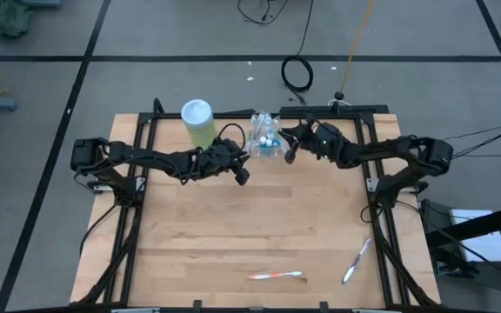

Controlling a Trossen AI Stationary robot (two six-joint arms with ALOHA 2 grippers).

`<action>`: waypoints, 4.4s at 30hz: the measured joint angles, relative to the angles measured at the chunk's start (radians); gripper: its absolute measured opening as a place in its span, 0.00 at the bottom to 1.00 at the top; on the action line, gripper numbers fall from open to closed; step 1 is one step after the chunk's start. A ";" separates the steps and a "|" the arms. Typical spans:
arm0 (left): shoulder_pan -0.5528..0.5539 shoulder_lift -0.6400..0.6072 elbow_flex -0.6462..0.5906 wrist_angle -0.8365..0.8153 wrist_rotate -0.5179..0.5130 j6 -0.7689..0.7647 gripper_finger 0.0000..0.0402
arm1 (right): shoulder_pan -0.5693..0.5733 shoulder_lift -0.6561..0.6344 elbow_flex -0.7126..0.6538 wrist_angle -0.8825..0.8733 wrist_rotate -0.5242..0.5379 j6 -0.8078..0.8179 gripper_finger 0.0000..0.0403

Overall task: Pick & Place toothbrushing station
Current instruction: Put the right orange toothbrush into the transparent organizer, then put the orange toothbrush into the transparent organizer

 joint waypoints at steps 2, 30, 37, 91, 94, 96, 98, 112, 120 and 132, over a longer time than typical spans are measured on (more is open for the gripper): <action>0.000 0.000 0.000 -0.001 0.000 0.000 0.21 | -0.009 0.019 0.000 -0.002 0.018 0.037 0.07; 0.000 0.000 0.000 -0.050 0.000 0.064 0.21 | 0.065 0.032 -0.069 -0.046 0.127 0.197 0.20; 0.000 0.000 0.000 -0.050 0.000 0.090 0.21 | 0.068 0.017 -0.069 -0.063 0.129 0.188 0.30; 0.001 0.000 0.000 0.026 0.152 0.286 0.21 | 1.037 -0.257 -0.068 -0.814 0.364 1.394 0.32; 0.000 0.000 0.000 0.059 0.295 0.286 0.21 | 1.037 -0.231 -0.068 -0.792 0.360 1.394 0.32; 0.000 0.000 0.000 0.076 0.363 0.286 0.21 | 1.037 -0.220 -0.068 -0.777 0.339 1.393 0.32; 0.000 0.000 0.000 0.099 0.389 0.289 0.21 | 1.037 -0.212 -0.068 -0.772 0.315 1.385 0.32; 0.000 0.000 0.000 0.106 0.393 0.280 0.21 | 1.038 -0.170 -0.068 -0.628 0.308 1.061 0.32; -0.001 0.000 0.000 0.094 0.394 0.253 0.21 | 1.129 0.109 -0.057 -0.021 0.255 0.773 0.32; 0.000 0.000 0.000 0.087 0.393 0.232 0.21 | 1.264 0.443 -0.021 0.138 0.262 0.708 0.32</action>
